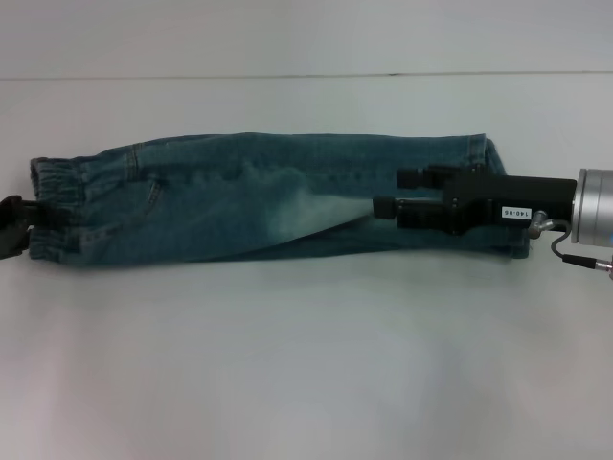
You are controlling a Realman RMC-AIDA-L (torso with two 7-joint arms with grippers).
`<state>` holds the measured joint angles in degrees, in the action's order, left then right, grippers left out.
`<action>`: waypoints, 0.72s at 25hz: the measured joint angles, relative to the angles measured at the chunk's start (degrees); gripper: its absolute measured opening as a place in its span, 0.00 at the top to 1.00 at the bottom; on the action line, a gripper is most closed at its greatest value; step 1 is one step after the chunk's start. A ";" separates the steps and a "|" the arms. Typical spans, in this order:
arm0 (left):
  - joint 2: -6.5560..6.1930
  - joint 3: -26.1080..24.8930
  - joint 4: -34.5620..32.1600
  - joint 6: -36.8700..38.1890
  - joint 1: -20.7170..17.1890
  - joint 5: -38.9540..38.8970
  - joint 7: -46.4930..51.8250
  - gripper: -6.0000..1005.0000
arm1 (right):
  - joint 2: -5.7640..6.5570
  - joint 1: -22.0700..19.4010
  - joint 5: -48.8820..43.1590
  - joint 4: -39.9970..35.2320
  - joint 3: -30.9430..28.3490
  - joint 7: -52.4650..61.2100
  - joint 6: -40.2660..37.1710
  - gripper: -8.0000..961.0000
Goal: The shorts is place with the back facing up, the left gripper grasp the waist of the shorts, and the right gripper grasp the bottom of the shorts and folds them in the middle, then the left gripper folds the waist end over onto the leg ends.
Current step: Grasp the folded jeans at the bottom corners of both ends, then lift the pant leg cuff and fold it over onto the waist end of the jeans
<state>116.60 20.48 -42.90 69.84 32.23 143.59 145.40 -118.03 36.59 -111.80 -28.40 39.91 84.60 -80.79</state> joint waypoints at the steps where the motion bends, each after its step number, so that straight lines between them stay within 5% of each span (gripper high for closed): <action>1: -0.04 0.00 0.00 0.07 0.04 -0.05 0.00 0.42 | 0.00 0.05 0.00 0.00 0.00 0.00 0.06 0.19; 9: 0.11 -0.02 0.11 0.31 0.31 -1.12 -1.66 0.73 | -0.14 0.40 0.02 -0.04 0.00 0.01 0.68 0.19; 18: -0.61 -0.53 -0.03 8.93 -0.82 -14.12 -9.77 0.87 | -1.62 1.02 1.22 1.41 -0.35 -0.94 7.57 0.19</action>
<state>116.00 19.95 -42.93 78.77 31.42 129.47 135.63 -119.64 37.61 -110.58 -26.99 39.56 83.66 -73.22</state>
